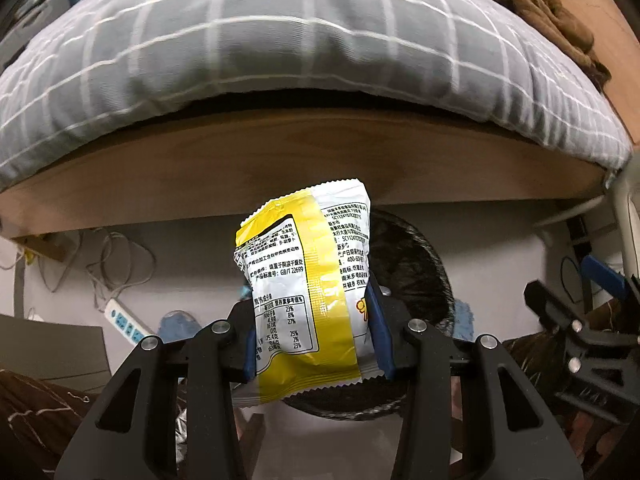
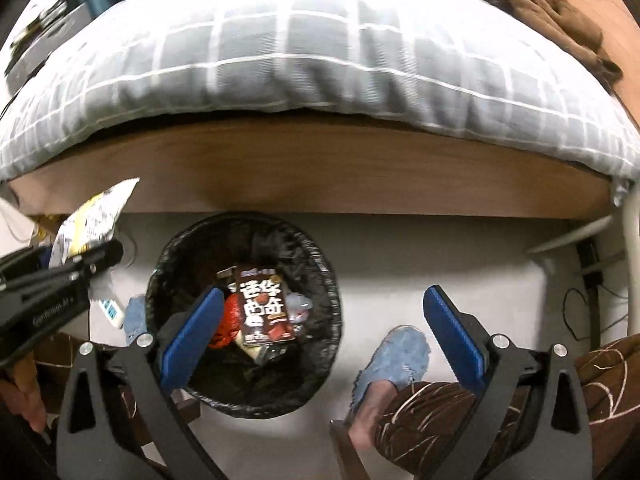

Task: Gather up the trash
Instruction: 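Open the right tool to drop the box while left tool drops the wrapper, then move both open tools back over the black packet and white box, then grasp the black wet-wipe packet with left tool while right tool grasps the white box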

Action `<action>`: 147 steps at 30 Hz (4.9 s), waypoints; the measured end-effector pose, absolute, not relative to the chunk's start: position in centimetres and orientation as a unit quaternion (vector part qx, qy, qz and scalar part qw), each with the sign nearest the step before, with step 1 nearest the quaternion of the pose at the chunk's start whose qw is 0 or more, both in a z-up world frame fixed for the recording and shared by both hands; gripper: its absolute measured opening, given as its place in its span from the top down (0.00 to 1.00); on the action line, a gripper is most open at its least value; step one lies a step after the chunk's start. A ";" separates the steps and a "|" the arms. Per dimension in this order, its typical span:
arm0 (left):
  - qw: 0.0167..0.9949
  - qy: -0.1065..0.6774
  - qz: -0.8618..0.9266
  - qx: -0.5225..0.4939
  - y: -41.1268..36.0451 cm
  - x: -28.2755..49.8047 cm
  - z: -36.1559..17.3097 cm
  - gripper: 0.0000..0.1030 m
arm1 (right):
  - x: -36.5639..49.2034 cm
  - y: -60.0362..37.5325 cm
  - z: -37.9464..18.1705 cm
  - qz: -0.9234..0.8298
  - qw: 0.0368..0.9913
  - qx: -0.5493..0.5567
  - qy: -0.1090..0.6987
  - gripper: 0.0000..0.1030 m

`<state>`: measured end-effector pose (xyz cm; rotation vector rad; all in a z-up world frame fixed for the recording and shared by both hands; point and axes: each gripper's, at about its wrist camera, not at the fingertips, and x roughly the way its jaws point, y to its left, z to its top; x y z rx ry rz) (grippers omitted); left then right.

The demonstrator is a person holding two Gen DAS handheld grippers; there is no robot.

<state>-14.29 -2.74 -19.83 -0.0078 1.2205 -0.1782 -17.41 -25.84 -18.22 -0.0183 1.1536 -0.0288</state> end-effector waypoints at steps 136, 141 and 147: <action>0.887 0.460 -0.036 0.014 -5.0 21.8 -10.9 0.57 | 26.8 -25.9 -10.4 0.063 0.907 -0.008 0.416 0.33; 0.888 0.458 -0.039 0.005 -4.6 21.7 -10.3 0.60 | 25.5 -25.6 -9.2 0.057 0.911 -0.009 0.408 0.33; 0.892 0.449 -0.044 0.001 -4.3 20.9 -9.0 0.65 | 23.7 -25.8 -7.3 0.043 0.915 -0.011 0.400 0.33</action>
